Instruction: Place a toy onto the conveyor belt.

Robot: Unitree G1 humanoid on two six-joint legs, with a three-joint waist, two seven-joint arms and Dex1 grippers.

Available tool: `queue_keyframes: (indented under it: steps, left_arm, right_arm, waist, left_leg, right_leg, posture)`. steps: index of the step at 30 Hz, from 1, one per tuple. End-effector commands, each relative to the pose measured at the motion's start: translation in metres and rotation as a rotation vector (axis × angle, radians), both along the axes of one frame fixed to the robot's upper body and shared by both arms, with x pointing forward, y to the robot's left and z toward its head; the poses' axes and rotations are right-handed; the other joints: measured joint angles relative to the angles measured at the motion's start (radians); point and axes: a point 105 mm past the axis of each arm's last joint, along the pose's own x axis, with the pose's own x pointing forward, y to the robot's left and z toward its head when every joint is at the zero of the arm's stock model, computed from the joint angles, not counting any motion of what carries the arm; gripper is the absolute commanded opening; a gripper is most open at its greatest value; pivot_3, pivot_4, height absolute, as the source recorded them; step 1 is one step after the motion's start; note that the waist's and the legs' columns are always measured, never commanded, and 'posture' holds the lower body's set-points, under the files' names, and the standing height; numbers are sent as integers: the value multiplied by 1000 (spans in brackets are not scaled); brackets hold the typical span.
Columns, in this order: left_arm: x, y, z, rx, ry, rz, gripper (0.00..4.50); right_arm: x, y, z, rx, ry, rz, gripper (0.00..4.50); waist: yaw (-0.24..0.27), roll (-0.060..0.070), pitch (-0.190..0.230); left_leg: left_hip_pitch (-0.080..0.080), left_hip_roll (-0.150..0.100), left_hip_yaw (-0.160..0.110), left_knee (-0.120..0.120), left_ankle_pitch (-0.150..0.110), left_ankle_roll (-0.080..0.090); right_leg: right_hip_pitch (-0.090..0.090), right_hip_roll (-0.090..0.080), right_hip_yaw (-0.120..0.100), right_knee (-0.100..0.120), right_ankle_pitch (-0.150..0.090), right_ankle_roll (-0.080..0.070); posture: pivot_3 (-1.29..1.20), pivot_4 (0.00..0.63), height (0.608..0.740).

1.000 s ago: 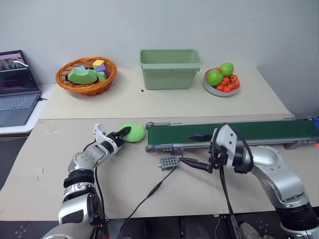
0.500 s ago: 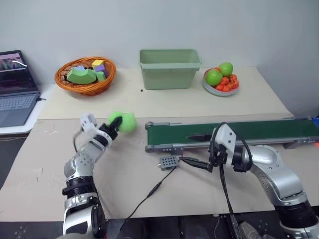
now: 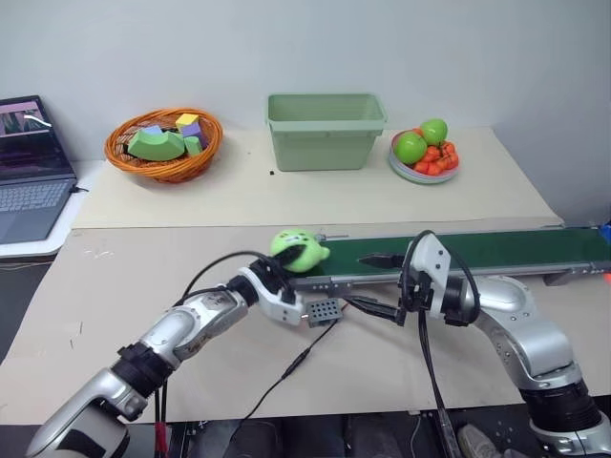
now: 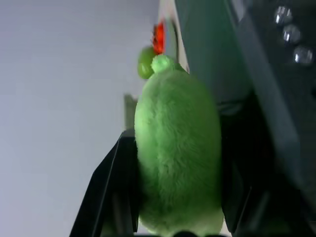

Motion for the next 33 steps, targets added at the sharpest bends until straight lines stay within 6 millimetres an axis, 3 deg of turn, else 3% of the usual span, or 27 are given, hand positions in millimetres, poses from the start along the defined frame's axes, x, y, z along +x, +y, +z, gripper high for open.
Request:
queue_keyframes:
  steps: [1,7,15,26,33]
  left_arm:
    - [4,-7,4,25,-78,-84,2065]
    - [9,-6,-8,27,3,-90,2065]
    - [5,-7,-13,4,91,-103,4424]
    - [0,-5,-15,-2,148,-105,4424]
    - [-7,5,-2,-5,223,-100,4424]
  right_arm:
    - [0,-1,15,31,-65,-5,4500]
    - [-1,-2,17,37,-70,-18,4500]
    - [-1,-3,17,42,-75,-31,4500]
    - [1,-4,18,43,-82,-39,4500]
    - [2,-3,18,43,-82,-40,4500]
  waist:
    - [0,0,0]
    - [-2,0,0]
    - [-2,1,-1]
    - [-3,1,-1]
    - [-6,1,-1]
  left_leg:
    - [0,0,0,0,0,0]
    - [0,0,0,1,0,0]
    - [3,0,0,1,0,0]
    - [4,0,0,1,0,0]
    - [3,0,1,1,0,1]
  right_leg:
    - [0,0,0,0,0,0]
    - [0,0,0,1,0,0]
    - [3,0,0,2,0,0]
    - [3,0,0,2,0,1]
    - [2,0,0,3,0,1]
  posture:
    - [0,150,728]
    - [0,150,728]
    - [0,150,728]
    - [0,150,728]
    - [0,150,728]
